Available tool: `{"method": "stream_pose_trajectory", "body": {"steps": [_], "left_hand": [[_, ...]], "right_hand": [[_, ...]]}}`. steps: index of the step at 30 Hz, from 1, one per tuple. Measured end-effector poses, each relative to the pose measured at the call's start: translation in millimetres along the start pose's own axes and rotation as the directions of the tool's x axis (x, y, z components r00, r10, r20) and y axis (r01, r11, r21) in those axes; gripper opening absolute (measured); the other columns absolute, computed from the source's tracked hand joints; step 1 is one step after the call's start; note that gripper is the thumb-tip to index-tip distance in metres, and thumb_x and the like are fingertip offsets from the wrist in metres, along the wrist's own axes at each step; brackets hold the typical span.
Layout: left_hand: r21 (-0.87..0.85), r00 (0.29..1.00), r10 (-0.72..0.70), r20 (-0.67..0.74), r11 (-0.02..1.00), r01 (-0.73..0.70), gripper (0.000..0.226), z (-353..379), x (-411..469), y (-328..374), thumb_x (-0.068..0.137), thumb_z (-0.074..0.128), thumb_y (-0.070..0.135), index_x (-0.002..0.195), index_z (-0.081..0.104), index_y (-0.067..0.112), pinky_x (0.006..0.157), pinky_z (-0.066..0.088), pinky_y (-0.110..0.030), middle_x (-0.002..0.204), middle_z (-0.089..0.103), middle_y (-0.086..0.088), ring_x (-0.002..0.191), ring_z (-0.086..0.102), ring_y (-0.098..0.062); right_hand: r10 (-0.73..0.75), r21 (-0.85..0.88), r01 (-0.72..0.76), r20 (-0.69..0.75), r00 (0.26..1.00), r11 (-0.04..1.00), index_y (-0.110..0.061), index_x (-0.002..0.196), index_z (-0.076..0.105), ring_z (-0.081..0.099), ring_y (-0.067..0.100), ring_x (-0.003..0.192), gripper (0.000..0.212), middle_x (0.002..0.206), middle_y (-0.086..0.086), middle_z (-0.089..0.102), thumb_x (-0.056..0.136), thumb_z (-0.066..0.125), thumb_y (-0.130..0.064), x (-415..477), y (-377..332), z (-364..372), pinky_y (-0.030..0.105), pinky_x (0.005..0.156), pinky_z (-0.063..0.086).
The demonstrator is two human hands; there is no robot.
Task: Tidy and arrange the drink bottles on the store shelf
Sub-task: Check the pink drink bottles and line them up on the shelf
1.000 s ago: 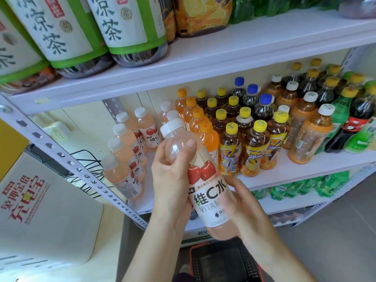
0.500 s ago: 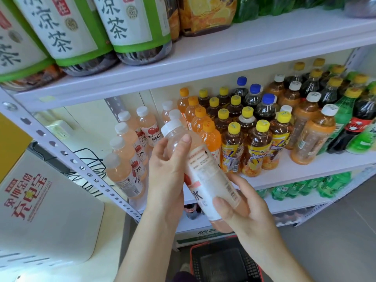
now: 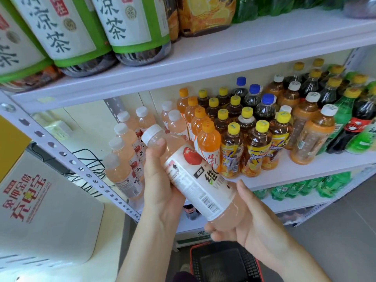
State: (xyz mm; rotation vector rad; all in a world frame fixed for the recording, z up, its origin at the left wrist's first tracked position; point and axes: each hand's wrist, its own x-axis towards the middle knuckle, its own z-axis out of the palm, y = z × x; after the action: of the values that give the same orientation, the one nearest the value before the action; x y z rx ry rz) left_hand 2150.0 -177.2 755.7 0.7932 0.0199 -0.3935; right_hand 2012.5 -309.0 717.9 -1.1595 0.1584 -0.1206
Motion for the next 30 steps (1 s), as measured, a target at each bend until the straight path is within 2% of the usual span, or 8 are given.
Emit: {"method": "stream_pose_trajectory", "body": {"steps": [1, 3, 6, 14, 21, 24, 26, 30], "left_hand": [[-0.044, 0.998, -0.041, 0.040, 0.998, 0.043, 0.036, -0.6, 0.1, 0.8, 0.064, 0.073, 0.037, 0.089, 0.076, 0.011, 0.070, 0.057, -0.037, 0.091, 0.073, -0.011, 0.080, 0.072, -0.023], [-0.071, 0.993, -0.075, 0.093, 0.994, 0.081, 0.036, -2.1, 0.8, 2.4, 0.066, 0.072, 0.039, 0.084, 0.079, 0.009, 0.070, 0.058, -0.036, 0.093, 0.074, -0.012, 0.083, 0.073, -0.023], [0.135, 1.000, -0.027, -0.006, 0.990, 0.028, 0.041, -3.2, 7.5, 10.1, 0.067, 0.075, 0.047, 0.091, 0.077, 0.014, 0.072, 0.057, -0.038, 0.091, 0.075, -0.009, 0.081, 0.073, -0.022], [0.683, 0.980, 0.176, -0.096, 0.728, -0.063, 0.054, -23.3, 18.4, 31.7, 0.068, 0.062, 0.069, 0.107, 0.069, 0.032, 0.092, 0.052, -0.051, 0.100, 0.076, 0.001, 0.101, 0.070, -0.027], [0.663, 0.967, 0.254, -0.006, 0.725, -0.186, 0.017, -29.1, 19.8, 43.0, 0.072, 0.068, 0.042, 0.072, 0.073, 0.025, 0.052, 0.045, -0.025, 0.066, 0.068, 0.003, 0.057, 0.060, -0.011], [0.507, 0.946, 0.310, 0.094, 0.803, -0.314, 0.019, -32.1, 20.6, 41.7, 0.070, 0.068, 0.034, 0.069, 0.060, 0.017, 0.059, 0.042, -0.032, 0.069, 0.053, -0.007, 0.066, 0.052, -0.025], [0.456, 0.937, 0.312, 0.154, 0.819, -0.348, 0.018, -35.4, 22.4, 40.2, 0.069, 0.065, 0.034, 0.068, 0.059, 0.018, 0.063, 0.041, -0.034, 0.069, 0.049, -0.007, 0.070, 0.049, -0.028], [0.445, 0.932, 0.285, 0.226, 0.820, -0.359, 0.014, -37.6, 24.6, 41.0, 0.068, 0.059, 0.034, 0.065, 0.062, 0.021, 0.061, 0.043, -0.030, 0.064, 0.055, 0.003, 0.063, 0.054, -0.016]], "right_hand": [[0.121, -0.029, -0.118, 0.161, 0.979, 0.993, -0.005, 0.099, 0.074, 0.051, -0.014, 0.036, 0.097, 0.028, -0.004, 0.049, 0.012, 0.100, -0.037, 2.8, -5.9, 5.2, 0.011, 0.085, 0.046], [0.200, -0.011, -0.208, 0.327, 0.924, 0.978, -0.004, 0.102, 0.070, 0.070, 0.002, 0.060, 0.087, 0.062, 0.016, 0.071, 0.037, 0.095, -0.056, 7.4, -2.7, 14.9, 0.029, 0.087, 0.055], [0.134, 0.123, -0.159, 0.189, 0.973, 0.980, -0.029, 0.119, 0.063, 0.071, 0.034, 0.088, 0.058, 0.106, 0.018, 0.071, 0.070, 0.081, -0.053, 7.8, 10.2, 18.8, 0.037, 0.067, 0.059], [-0.232, -0.562, 0.132, -0.110, 0.966, 0.816, -0.050, 0.125, 0.050, 0.059, 0.006, 0.111, 0.068, 0.123, -0.022, 0.057, 0.070, 0.086, -0.036, 9.5, 18.4, 16.6, 0.024, 0.078, 0.057], [-0.380, -0.737, 0.237, -0.028, 0.925, 0.633, -0.051, 0.123, 0.045, 0.043, -0.001, 0.125, 0.074, 0.129, -0.025, 0.046, 0.065, 0.083, -0.027, 12.6, 20.7, 21.1, 0.023, 0.091, 0.043], [-0.183, -0.588, 0.118, -0.052, 0.982, 0.800, -0.054, 0.126, 0.042, 0.053, 0.002, 0.119, 0.073, 0.129, -0.024, 0.048, 0.065, 0.081, -0.042, 19.4, 17.5, 14.4, 0.027, 0.091, 0.047], [0.061, -0.231, -0.045, 0.061, 0.996, 0.972, -0.050, 0.125, 0.050, 0.063, 0.014, 0.113, 0.066, 0.130, -0.013, 0.058, 0.066, 0.081, -0.054, 24.1, 14.1, 8.3, 0.039, 0.088, 0.055], [0.253, 0.078, -0.281, 0.260, 0.932, 0.956, -0.027, 0.128, 0.058, 0.068, 0.039, 0.094, 0.060, 0.120, 0.019, 0.065, 0.077, 0.073, -0.056, 26.7, 13.8, -1.0, 0.038, 0.067, 0.057]]}}
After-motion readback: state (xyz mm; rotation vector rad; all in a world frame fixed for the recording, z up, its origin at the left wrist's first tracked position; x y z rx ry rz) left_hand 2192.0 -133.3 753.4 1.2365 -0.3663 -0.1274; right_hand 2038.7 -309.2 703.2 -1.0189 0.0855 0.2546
